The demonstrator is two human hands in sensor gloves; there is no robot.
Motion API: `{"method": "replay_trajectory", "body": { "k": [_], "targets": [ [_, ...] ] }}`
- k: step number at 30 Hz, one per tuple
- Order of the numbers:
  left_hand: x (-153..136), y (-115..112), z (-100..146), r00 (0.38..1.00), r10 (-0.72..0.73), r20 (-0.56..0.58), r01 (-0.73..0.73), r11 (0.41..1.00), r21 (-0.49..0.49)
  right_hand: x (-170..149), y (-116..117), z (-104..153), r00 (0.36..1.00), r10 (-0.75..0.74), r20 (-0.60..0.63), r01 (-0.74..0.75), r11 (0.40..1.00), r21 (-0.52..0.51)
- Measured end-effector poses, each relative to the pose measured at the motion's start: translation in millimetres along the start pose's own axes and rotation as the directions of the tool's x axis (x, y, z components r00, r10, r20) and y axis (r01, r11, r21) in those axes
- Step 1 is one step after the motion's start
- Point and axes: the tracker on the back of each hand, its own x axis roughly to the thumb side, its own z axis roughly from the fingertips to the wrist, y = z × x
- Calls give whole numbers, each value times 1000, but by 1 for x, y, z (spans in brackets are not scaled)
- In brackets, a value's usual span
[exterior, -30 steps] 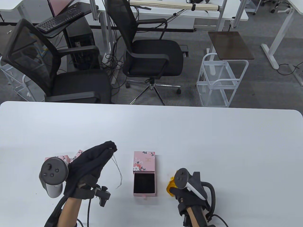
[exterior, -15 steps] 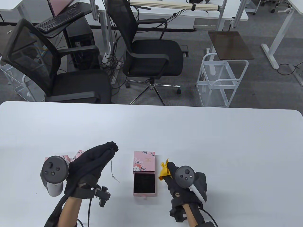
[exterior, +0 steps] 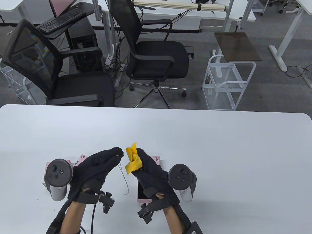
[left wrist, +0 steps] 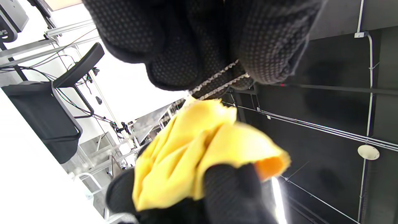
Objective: Dust necklace
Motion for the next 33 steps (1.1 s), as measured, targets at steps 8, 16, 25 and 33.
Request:
{"method": "replay_trajectory", "body": {
  "k": [8,16,25,33],
  "targets": [
    [-2,-4,0,1000,24,-17,-24,1000,8,9,11,1,998,44,34,-43,999,-28],
    [3,-21,3,1000,12,-18,-12,1000,-19,21,22,10,972,236,17,-230,958,-173],
    [10,-29,6,998,-65,-3,65,996,-69,21,27,15,948,314,-46,-313,900,-302],
    [17,-24,8,988,-148,47,150,988,-30,19,26,12,960,279,-9,-274,934,-228]
  ]
}}
